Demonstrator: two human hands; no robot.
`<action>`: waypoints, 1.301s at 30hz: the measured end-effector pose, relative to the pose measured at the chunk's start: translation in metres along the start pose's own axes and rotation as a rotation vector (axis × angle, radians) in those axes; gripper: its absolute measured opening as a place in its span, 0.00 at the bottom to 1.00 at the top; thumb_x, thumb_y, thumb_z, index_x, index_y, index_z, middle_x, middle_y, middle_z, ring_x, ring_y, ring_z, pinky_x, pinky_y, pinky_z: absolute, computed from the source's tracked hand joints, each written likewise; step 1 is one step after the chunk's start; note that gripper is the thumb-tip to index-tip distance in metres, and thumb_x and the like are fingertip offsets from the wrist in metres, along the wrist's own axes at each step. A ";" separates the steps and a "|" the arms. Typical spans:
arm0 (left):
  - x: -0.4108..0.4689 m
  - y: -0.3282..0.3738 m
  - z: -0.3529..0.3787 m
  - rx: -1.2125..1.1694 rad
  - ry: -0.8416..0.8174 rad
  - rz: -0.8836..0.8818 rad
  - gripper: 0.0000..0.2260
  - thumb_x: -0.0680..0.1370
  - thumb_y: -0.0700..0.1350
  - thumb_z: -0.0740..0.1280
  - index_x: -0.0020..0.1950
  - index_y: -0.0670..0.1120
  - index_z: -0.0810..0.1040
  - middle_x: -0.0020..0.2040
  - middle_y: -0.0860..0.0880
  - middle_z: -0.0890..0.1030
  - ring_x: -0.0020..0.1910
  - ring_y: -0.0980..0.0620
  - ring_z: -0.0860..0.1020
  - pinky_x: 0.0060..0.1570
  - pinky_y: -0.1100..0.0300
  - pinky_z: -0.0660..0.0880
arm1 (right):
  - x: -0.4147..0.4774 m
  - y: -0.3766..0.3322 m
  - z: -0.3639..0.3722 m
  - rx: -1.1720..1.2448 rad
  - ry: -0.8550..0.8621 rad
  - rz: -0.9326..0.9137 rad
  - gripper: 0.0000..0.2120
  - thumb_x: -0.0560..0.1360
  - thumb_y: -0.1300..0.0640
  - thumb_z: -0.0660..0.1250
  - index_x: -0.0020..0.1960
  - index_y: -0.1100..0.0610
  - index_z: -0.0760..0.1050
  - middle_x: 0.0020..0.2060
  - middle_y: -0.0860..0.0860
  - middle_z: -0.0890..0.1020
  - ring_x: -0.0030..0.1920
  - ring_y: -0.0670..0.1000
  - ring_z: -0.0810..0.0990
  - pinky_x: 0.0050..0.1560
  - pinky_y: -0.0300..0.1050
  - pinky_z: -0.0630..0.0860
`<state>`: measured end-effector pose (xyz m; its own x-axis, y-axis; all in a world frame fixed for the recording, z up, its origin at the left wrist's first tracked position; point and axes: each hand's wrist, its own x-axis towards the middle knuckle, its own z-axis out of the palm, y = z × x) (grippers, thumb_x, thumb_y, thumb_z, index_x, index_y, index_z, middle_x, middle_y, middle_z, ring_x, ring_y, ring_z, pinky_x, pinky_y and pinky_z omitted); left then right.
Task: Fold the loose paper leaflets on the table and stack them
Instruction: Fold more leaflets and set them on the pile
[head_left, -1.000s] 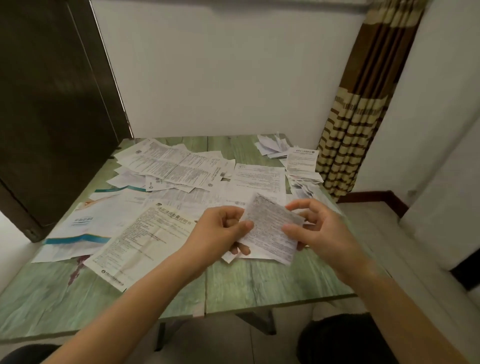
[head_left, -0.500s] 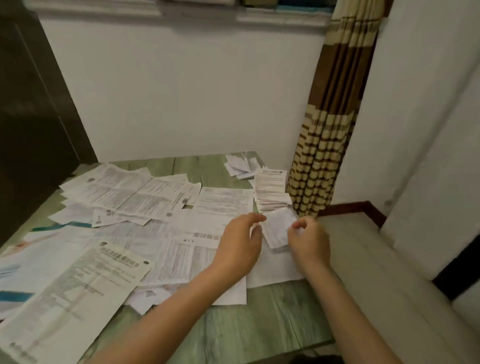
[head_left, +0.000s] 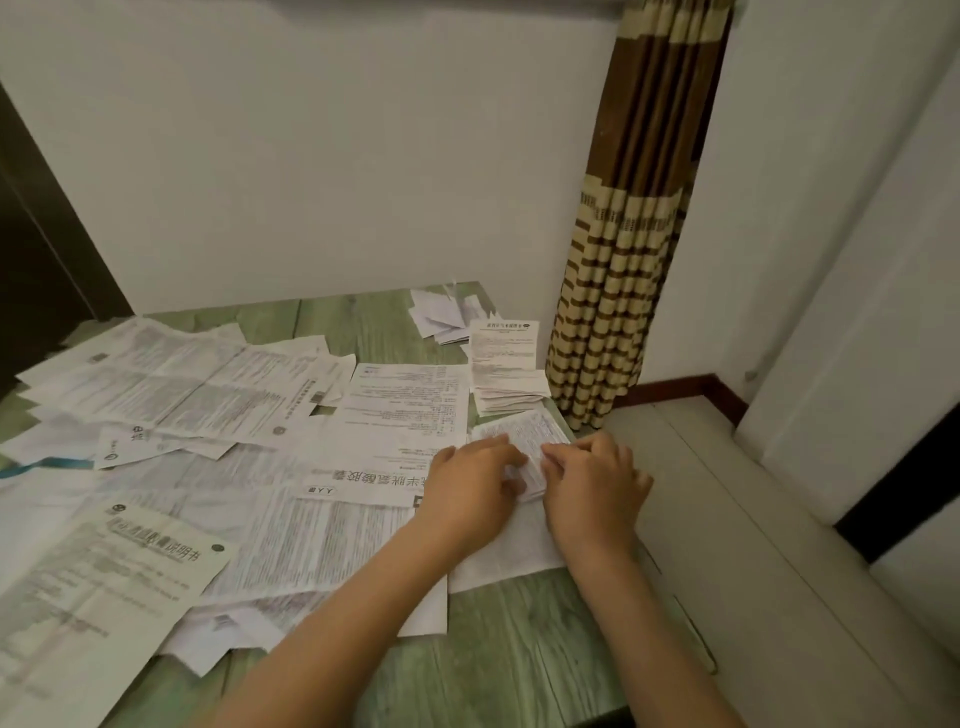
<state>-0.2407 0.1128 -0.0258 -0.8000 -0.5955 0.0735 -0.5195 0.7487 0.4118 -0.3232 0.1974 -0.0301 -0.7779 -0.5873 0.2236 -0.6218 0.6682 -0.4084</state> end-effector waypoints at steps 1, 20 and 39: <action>0.001 0.001 -0.002 -0.005 0.000 0.001 0.15 0.79 0.45 0.60 0.65 0.52 0.74 0.66 0.52 0.74 0.65 0.52 0.71 0.64 0.56 0.64 | -0.001 0.001 0.001 0.026 -0.007 0.026 0.15 0.80 0.52 0.59 0.65 0.45 0.74 0.59 0.48 0.72 0.60 0.51 0.66 0.58 0.46 0.60; -0.030 0.003 -0.018 -0.040 0.248 -0.017 0.16 0.83 0.45 0.53 0.70 0.52 0.67 0.76 0.54 0.60 0.76 0.56 0.50 0.73 0.49 0.38 | -0.016 0.017 0.001 0.551 0.385 0.019 0.10 0.76 0.68 0.61 0.50 0.61 0.80 0.46 0.54 0.79 0.48 0.47 0.71 0.48 0.41 0.67; -0.056 -0.079 -0.057 0.381 0.056 0.064 0.09 0.79 0.40 0.58 0.57 0.44 0.75 0.50 0.47 0.80 0.48 0.48 0.77 0.48 0.55 0.74 | -0.033 0.001 0.004 0.210 0.427 -0.625 0.14 0.71 0.63 0.55 0.43 0.62 0.80 0.37 0.54 0.82 0.40 0.55 0.79 0.43 0.47 0.78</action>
<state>-0.1376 0.0710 -0.0104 -0.8225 -0.5508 0.1420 -0.5514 0.8334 0.0387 -0.2978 0.2152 -0.0411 -0.2832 -0.5708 0.7707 -0.9587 0.1466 -0.2437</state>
